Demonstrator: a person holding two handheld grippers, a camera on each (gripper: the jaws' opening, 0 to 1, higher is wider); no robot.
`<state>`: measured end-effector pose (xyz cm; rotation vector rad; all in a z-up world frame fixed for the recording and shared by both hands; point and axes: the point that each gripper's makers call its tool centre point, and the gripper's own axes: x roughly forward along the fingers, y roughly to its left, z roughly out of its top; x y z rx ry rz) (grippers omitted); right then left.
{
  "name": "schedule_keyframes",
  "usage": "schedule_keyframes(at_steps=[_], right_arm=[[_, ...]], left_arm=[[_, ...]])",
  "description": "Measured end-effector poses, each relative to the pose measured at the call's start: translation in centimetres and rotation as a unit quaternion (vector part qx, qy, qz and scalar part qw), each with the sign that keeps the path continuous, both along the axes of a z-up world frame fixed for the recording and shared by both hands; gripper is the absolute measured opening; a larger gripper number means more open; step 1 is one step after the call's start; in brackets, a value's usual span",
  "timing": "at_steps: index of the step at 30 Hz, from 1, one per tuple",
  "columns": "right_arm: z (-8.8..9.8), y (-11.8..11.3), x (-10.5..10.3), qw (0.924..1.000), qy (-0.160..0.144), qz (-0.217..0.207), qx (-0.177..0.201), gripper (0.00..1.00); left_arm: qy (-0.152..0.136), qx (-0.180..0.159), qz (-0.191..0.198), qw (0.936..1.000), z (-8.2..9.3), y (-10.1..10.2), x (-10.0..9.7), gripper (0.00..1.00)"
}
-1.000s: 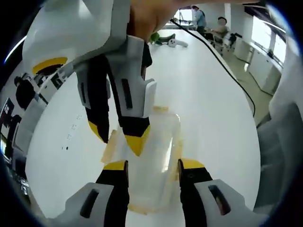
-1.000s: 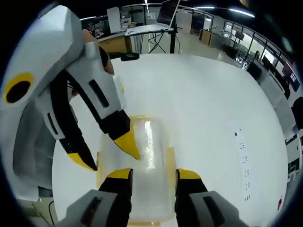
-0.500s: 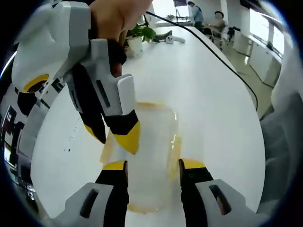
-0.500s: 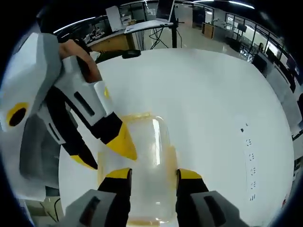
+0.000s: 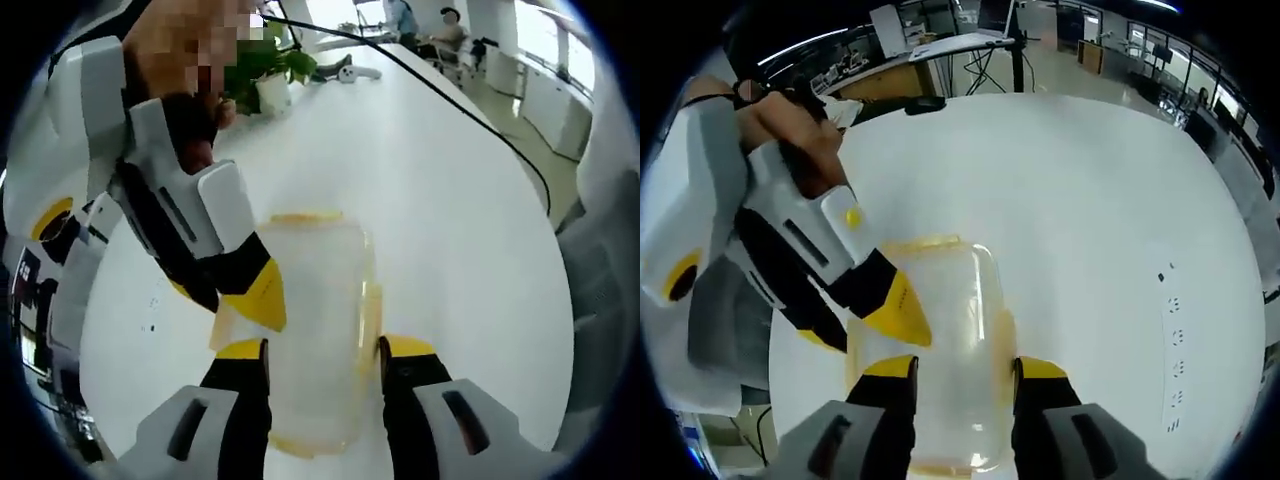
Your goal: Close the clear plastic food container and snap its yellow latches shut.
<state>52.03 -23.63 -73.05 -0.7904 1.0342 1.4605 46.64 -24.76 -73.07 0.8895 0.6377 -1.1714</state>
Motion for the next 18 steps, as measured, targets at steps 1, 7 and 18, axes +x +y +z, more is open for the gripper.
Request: schedule_keyframes(at_steps=[1, 7, 18], right_arm=[[-0.01, 0.01, 0.0, 1.0, 0.001, 0.001, -0.002, 0.36], [-0.07, 0.02, -0.22, 0.9998, 0.008, 0.01, -0.017, 0.35], [-0.29, 0.04, -0.49, 0.999, 0.018, 0.019, -0.036, 0.33]], left_arm=[[0.0, 0.0, 0.001, 1.0, 0.01, 0.01, -0.01, 0.42], [0.0, 0.006, 0.01, 0.9999, -0.03, 0.04, 0.08, 0.41], [-0.003, 0.015, 0.022, 0.9996, -0.17, -0.1, 0.09, 0.38]])
